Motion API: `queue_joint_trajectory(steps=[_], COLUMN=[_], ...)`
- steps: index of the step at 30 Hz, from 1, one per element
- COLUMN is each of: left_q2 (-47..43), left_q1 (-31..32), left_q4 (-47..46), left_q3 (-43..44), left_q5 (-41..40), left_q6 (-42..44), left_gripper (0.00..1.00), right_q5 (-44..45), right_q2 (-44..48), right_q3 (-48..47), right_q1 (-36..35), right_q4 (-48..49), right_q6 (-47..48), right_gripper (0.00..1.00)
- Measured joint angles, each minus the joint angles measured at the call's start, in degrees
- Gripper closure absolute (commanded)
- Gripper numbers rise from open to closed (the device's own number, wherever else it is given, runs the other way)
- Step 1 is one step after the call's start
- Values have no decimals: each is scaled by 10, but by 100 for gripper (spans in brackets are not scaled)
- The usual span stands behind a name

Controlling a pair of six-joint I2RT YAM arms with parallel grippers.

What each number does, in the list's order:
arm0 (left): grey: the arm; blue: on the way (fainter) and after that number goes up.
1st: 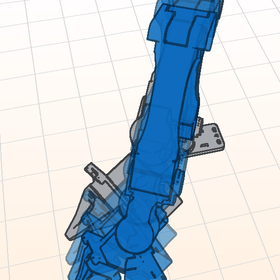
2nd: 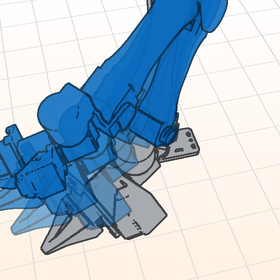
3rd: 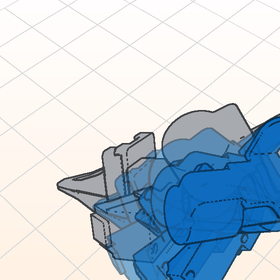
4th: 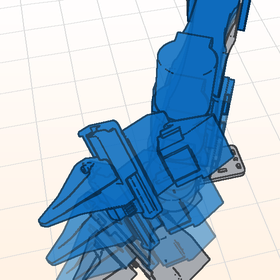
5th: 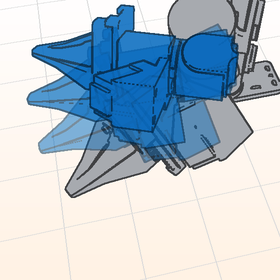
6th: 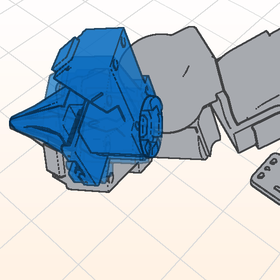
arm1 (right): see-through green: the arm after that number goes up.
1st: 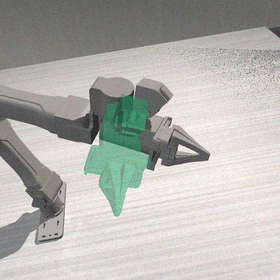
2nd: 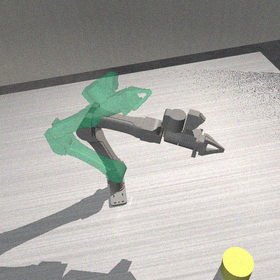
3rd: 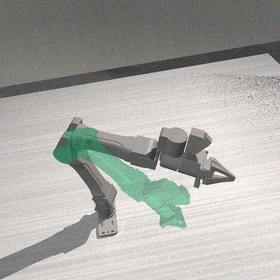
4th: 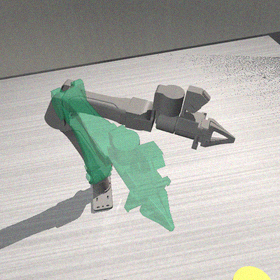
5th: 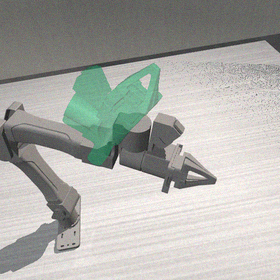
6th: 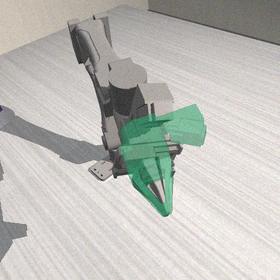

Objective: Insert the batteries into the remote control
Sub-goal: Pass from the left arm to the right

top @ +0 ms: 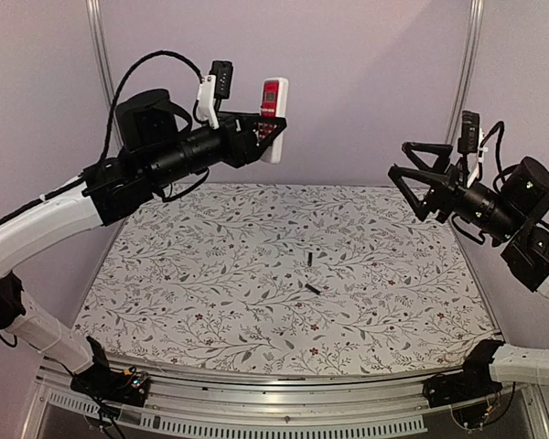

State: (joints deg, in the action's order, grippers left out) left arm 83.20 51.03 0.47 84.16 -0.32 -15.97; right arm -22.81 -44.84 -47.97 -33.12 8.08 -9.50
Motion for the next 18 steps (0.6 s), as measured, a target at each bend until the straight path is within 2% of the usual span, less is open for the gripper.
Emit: queue_joint_trajectory(steps=[6,8,15,18], left_q2=[-70,-68,-66,-68], left_q1=[24,24,29,30], left_q4=[-174,-203,-285,-313], left_q3=[-111,-132,-167,-176], left_q5=[41,50,84,89], left_q6=[-54,-71,-106,-122], left_gripper=[82,82,82,82], right_q5=[49,55,76,97], right_q2=[-160,-218,-345,-367], right_q3=[-108,-124,-150,-161], right_q1=[-186,-216,-240,-242], right_q4=[125,145,217,257], right_q6=[171,223,313,326], right_gripper=[1,1,1,7])
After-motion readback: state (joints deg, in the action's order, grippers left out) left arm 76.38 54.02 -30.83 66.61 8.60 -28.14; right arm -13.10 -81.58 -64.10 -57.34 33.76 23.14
